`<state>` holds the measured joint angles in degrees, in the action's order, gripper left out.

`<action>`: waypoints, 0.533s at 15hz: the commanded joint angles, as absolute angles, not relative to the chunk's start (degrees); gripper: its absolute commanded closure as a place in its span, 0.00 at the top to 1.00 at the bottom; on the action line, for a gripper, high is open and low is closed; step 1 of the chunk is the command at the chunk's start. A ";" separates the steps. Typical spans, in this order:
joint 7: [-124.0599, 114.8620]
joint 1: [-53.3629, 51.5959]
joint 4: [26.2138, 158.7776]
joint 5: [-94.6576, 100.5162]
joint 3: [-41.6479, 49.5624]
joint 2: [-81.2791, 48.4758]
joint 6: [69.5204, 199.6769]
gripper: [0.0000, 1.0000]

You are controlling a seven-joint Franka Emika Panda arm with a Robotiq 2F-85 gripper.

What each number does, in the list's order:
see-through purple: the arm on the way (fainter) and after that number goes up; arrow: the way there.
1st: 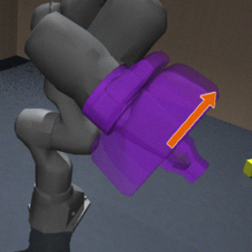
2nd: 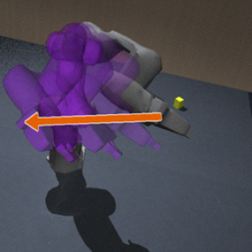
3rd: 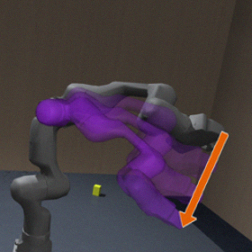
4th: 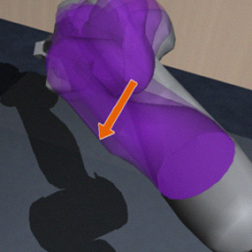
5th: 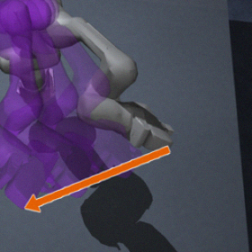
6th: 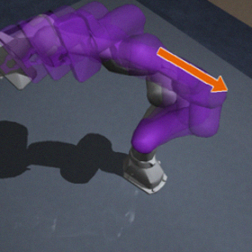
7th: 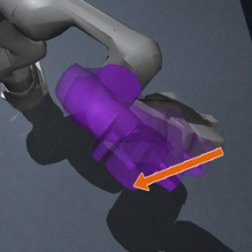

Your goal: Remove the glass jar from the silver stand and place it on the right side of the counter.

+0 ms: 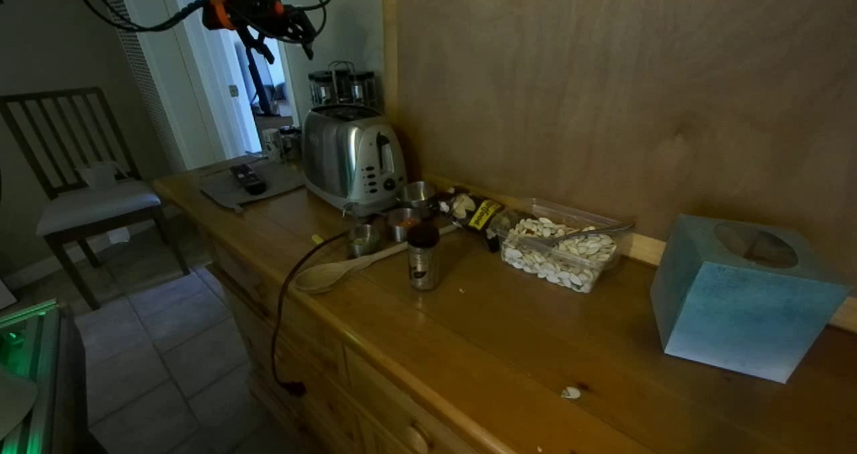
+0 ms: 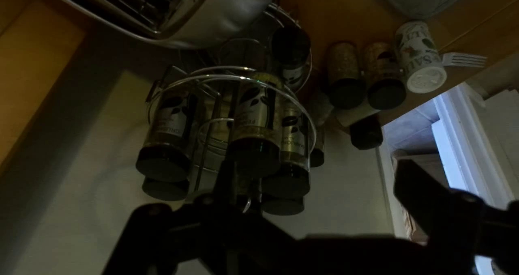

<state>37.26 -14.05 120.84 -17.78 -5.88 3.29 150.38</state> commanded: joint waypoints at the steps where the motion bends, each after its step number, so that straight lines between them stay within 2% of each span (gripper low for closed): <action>1: 37.07 -13.15 120.69 -17.69 -6.82 3.27 150.30 1.00; 8: 39.74 -13.45 119.96 -19.31 -6.84 2.22 151.18 1.00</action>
